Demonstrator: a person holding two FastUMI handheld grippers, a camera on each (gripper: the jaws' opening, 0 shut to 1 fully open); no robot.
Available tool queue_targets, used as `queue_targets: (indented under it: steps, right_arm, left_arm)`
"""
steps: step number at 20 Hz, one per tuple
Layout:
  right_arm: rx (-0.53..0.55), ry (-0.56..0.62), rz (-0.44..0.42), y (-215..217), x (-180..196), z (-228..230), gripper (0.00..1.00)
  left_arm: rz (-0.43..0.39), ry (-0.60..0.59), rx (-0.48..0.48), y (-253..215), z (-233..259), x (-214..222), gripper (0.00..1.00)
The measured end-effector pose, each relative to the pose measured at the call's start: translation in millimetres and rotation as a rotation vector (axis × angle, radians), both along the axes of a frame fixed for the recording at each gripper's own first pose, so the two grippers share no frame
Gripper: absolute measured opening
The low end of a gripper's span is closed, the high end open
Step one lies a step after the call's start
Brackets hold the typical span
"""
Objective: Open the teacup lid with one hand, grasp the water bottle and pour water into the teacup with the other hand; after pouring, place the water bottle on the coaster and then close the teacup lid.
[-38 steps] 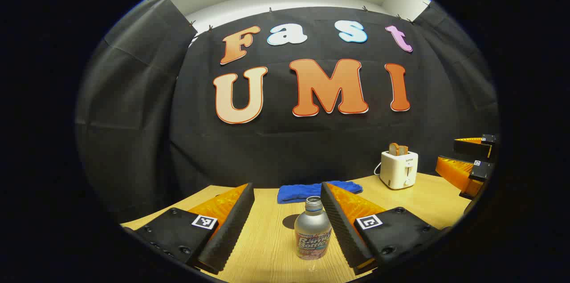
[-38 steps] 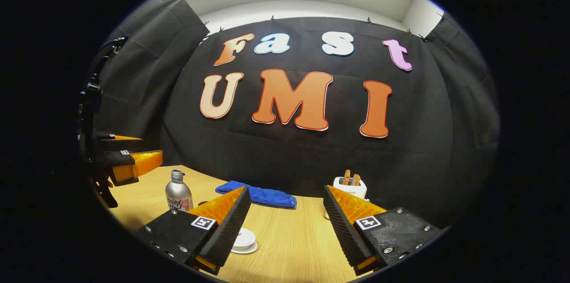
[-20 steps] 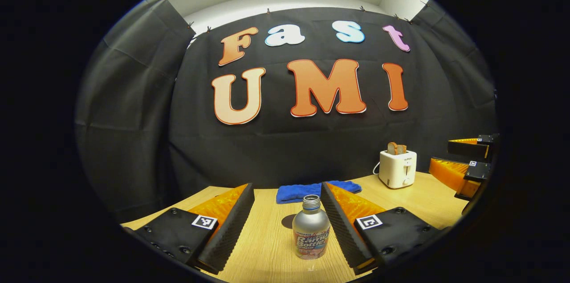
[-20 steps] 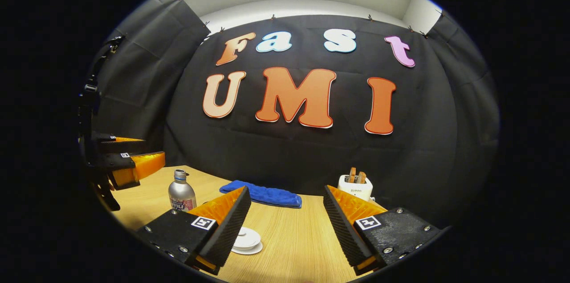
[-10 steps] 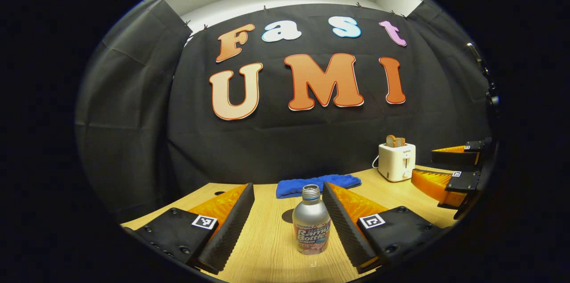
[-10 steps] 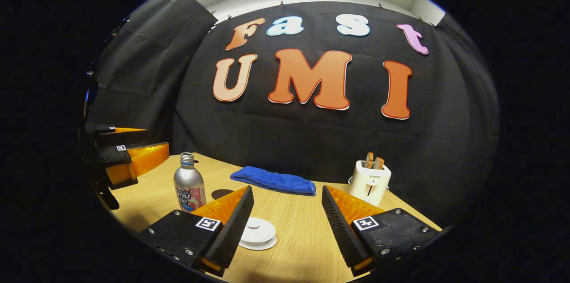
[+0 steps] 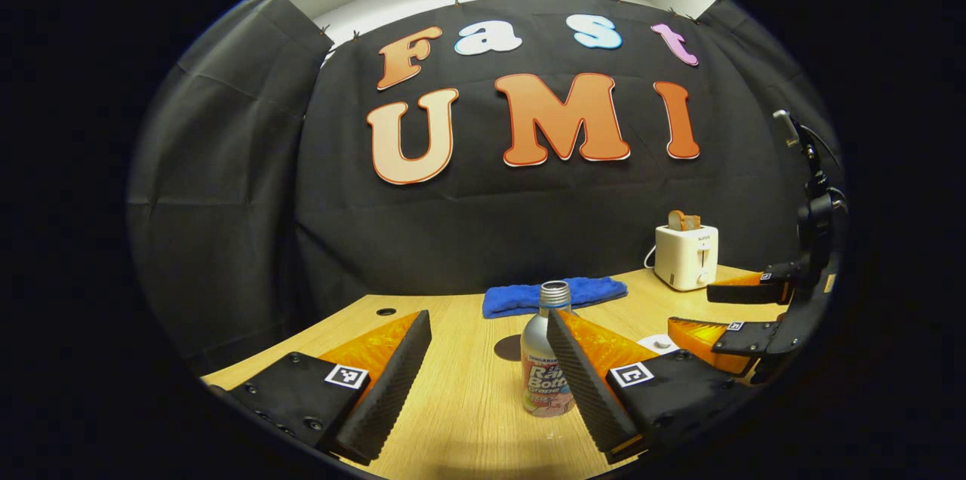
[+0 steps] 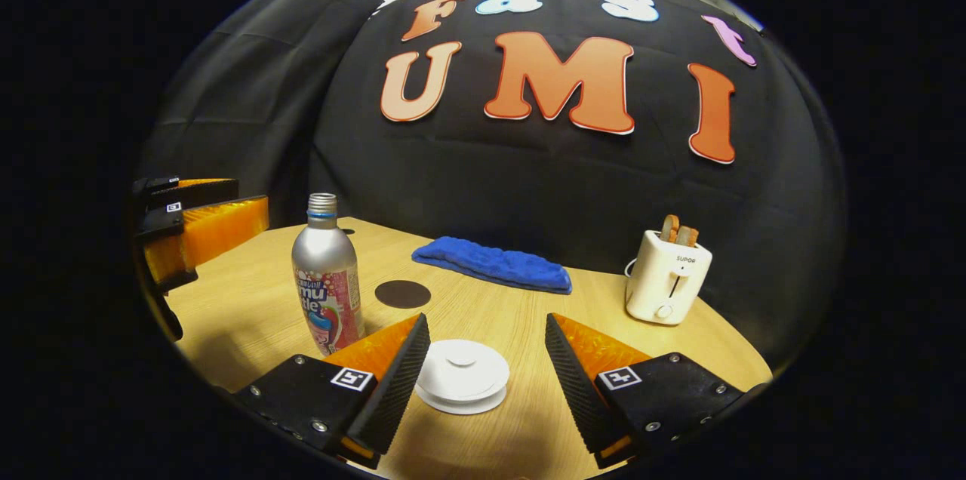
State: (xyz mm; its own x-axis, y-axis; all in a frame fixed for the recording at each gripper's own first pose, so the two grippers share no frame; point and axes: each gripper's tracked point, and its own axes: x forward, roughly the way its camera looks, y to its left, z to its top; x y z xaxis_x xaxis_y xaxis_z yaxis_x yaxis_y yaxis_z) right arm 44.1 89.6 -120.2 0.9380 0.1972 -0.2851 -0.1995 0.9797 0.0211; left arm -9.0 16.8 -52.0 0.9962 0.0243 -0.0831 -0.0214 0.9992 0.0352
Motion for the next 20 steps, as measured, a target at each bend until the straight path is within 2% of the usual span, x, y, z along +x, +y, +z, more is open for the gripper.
queue_targets:
  steps: [5, 6, 7, 9, 10, 11, 12, 13, 14, 15, 16, 20]
  right_arm:
    - [0.030, 0.079, 0.049, 16, 8, -29, 0.93]
    - [0.033, 0.092, 0.062, 18, 9, -34, 0.83]
    - [0.036, 0.106, 0.065, 18, 11, -38, 0.78]
    - [0.065, 0.130, 0.071, 21, 13, -44, 0.73]
    - [0.085, 0.137, 0.071, 22, 13, -43, 0.66]
    - [0.096, 0.141, 0.070, 22, 15, -44, 0.65]
    - [0.115, 0.150, 0.081, 24, 15, -44, 0.59]
    - [0.123, 0.149, 0.078, 25, 16, -43, 0.53]
    - [0.126, 0.151, 0.077, 24, 17, -43, 0.37]
    - [0.130, 0.150, 0.077, 22, 16, -41, 0.37]
    - [0.137, 0.160, 0.075, 20, 14, -41, 0.30]
    - [0.165, 0.171, 0.083, 20, 15, -42, 0.22]
  left_arm:
    - [0.006, 0.003, 0.016, 4, -1, -2, 1.00]
    - [0.006, 0.005, 0.018, 3, -3, -2, 1.00]
    - [0.003, 0.008, 0.019, 3, -4, -2, 1.00]
    - [-0.001, 0.015, 0.022, 1, -6, -3, 1.00]
    - [-0.001, 0.018, 0.024, 1, -8, -3, 1.00]
    - [-0.003, 0.018, 0.025, 1, -7, -2, 1.00]
    - [-0.007, 0.019, 0.026, 0, -8, -1, 0.95]
    - [-0.008, 0.018, 0.026, -1, -8, -1, 1.00]
    - [-0.010, 0.018, 0.025, -1, -9, -1, 0.95]
    - [-0.011, 0.019, 0.025, -1, -10, -1, 1.00]
    - [-0.013, 0.022, 0.022, -1, -11, -1, 1.00]
    - [-0.029, 0.030, 0.010, -7, -15, -1, 1.00]
